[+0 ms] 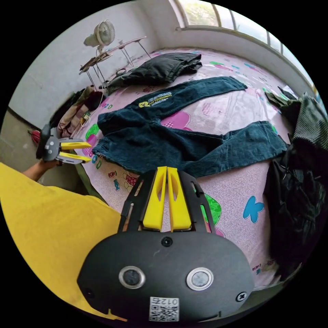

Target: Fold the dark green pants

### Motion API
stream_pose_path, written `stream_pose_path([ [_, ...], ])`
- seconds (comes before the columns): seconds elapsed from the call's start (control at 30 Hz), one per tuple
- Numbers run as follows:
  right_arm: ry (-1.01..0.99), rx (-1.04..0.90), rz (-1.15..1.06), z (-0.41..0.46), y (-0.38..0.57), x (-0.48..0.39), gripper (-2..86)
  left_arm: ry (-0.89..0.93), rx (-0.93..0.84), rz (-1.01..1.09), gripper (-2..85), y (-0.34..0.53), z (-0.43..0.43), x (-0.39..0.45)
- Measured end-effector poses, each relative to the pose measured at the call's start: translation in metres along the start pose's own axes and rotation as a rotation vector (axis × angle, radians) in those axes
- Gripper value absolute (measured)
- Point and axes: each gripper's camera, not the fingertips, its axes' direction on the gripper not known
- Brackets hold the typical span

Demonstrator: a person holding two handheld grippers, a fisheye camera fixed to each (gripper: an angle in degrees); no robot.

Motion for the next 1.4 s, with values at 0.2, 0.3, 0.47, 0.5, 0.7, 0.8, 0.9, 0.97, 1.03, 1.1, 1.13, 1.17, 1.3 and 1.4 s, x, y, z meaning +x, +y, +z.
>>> stream_pose_path([
  [0.2, -0.055, 0.058, 0.25, -0.016, 0.025, 0.082, 1.2, -0.168, -0.081, 0.029, 10.1, -0.024, 0.046, 0.028],
  [0.3, -0.056, 0.079, 0.374, -0.024, 0.037, 0.127, 1.0, -0.166, -0.155, 0.058, 7.4, -0.032, 0.067, 0.036],
  [0.47, -0.045, 0.089, 0.509, -0.035, 0.061, 0.191, 0.9, -0.152, -0.188, 0.054, 4.6, -0.029, 0.067, 0.037],
  [0.5, -0.041, 0.084, 0.516, -0.036, 0.063, 0.195, 0.9, -0.154, -0.215, 0.04, 4.2, -0.022, 0.069, 0.034],
  [0.7, -0.005, 0.072, 0.576, -0.037, 0.085, 0.239, 1.7, -0.269, -0.425, -0.056, 2.6, 0.043, 0.084, 0.006],
  [0.8, -0.042, 0.09, 0.675, -0.035, 0.095, 0.275, 3.0, -0.286, -0.495, -0.123, 2.2, 0.068, 0.093, -0.01],
  [0.9, -0.117, 0.06, 0.822, -0.022, 0.111, 0.312, 5.7, -0.278, -0.501, -0.119, 2.0, 0.072, 0.099, -0.011],
  [0.97, -0.08, 0.092, 0.892, -0.027, 0.126, 0.327, 7.2, -0.282, -0.519, -0.121, 1.9, 0.069, 0.104, -0.01],
  [1.03, -0.049, 0.132, 0.903, -0.035, 0.133, 0.335, 7.4, -0.282, -0.528, -0.134, 1.9, 0.068, 0.108, -0.008],
  [1.1, -0.079, 0.15, 0.909, -0.037, 0.137, 0.347, 7.6, -0.274, -0.531, -0.151, 1.8, 0.071, 0.113, -0.007],
  [1.13, -0.098, 0.145, 0.918, -0.035, 0.138, 0.355, 7.7, -0.272, -0.53, -0.155, 1.8, 0.072, 0.113, -0.007],
  [1.17, -0.11, 0.12, 0.922, -0.03, 0.137, 0.363, 7.9, -0.265, -0.526, -0.17, 1.7, 0.074, 0.114, -0.008],
  [1.3, -0.105, 0.081, 0.926, -0.017, 0.129, 0.374, 7.9, -0.232, -0.504, -0.245, 1.6, 0.08, 0.111, -0.016],
  [1.4, -0.042, 0.022, 0.881, -0.013, 0.119, 0.372, 6.2, -0.238, -0.487, -0.27, 1.6, 0.087, 0.107, -0.017],
])
